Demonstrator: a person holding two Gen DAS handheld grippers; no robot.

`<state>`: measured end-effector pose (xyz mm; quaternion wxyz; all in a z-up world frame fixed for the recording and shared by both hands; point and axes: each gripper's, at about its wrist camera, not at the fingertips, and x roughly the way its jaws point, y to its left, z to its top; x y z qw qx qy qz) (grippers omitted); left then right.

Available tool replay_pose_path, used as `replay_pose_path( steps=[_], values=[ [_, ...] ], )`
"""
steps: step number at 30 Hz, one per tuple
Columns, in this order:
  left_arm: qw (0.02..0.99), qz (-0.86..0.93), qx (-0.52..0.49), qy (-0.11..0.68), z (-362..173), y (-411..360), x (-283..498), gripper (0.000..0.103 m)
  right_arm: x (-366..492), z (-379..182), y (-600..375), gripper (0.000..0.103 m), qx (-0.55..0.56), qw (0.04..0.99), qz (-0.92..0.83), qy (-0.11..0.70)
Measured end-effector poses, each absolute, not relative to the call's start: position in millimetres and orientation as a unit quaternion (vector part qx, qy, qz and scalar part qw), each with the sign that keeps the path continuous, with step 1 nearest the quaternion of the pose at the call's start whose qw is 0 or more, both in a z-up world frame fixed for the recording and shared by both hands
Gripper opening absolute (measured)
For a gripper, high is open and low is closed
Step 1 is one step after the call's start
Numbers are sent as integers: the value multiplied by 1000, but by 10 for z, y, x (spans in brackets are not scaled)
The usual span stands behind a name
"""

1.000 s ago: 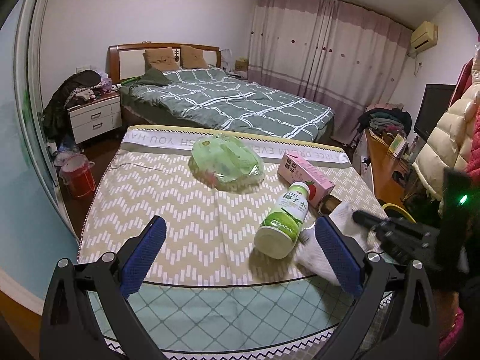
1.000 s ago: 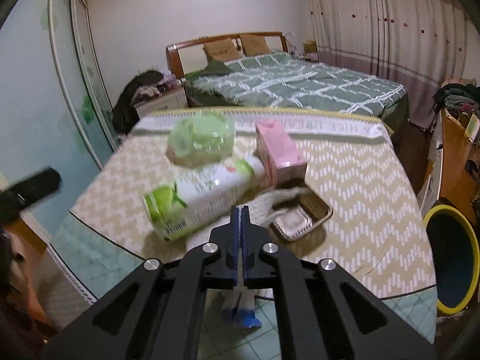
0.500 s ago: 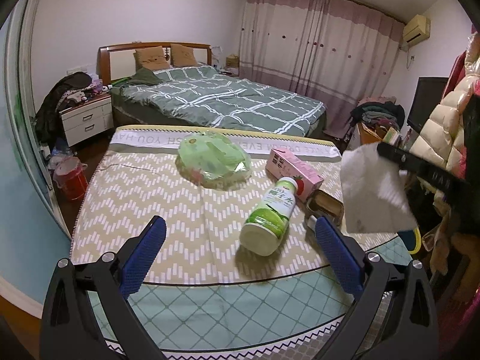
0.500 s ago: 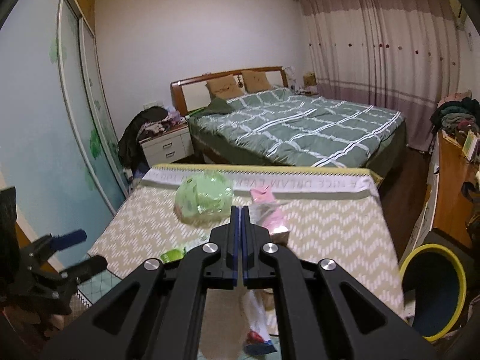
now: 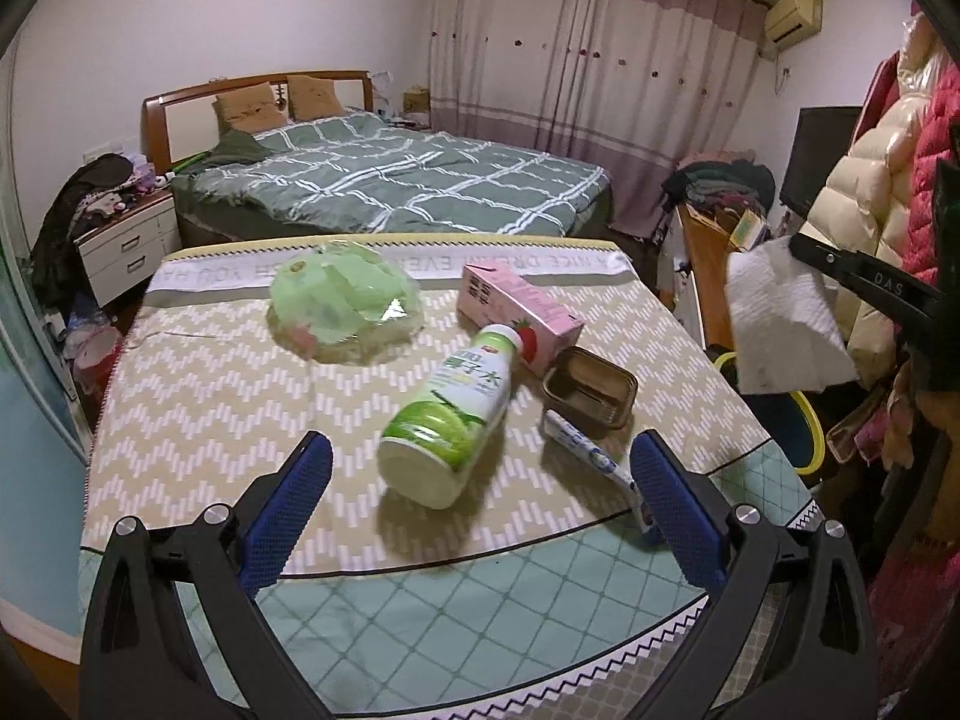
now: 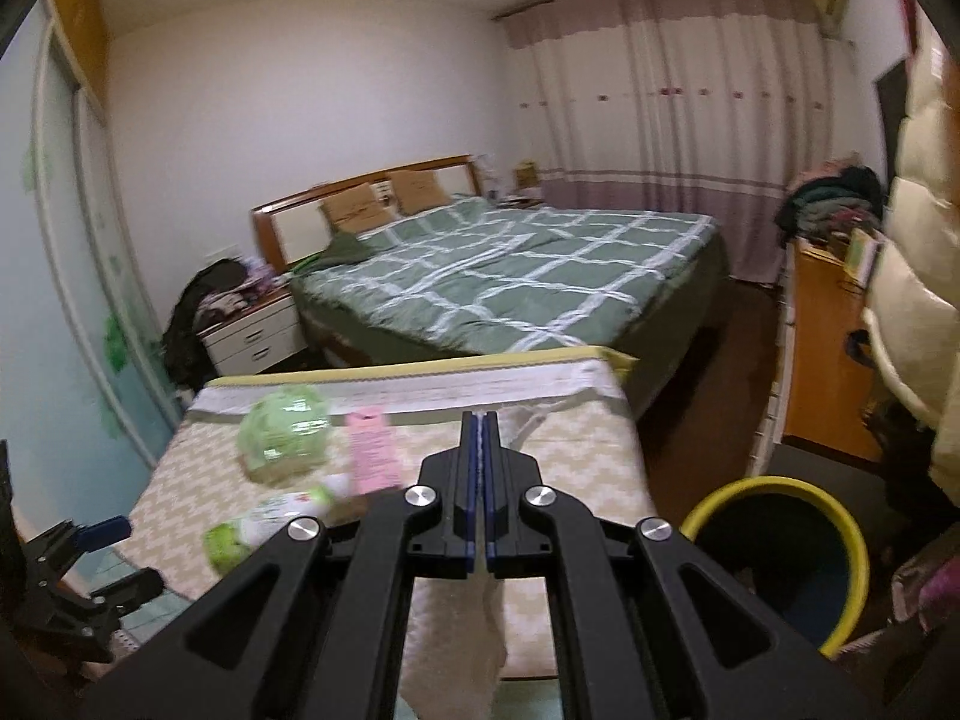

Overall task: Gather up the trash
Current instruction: 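Carry the tissue over the yellow bin and open the right gripper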

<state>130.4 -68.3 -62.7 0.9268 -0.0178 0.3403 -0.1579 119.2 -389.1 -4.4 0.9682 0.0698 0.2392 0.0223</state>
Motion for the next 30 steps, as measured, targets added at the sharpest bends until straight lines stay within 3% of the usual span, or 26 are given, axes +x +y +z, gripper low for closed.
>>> replay_pose_path(
  steps=[18,24,30],
  values=[
    [918,-158,-10,363,-799,-867,1590,98,1385,-872,-5403,2,122,930,-161,308],
    [916,-153,-16,369,-874,-799,1667,98,1359,-1035,-5464,17,133,924,-178,312],
    [916,-146,-11,375,-975,-725,1745,98,1166,-979,-5034,19,127,940,-143,281]
  ],
)
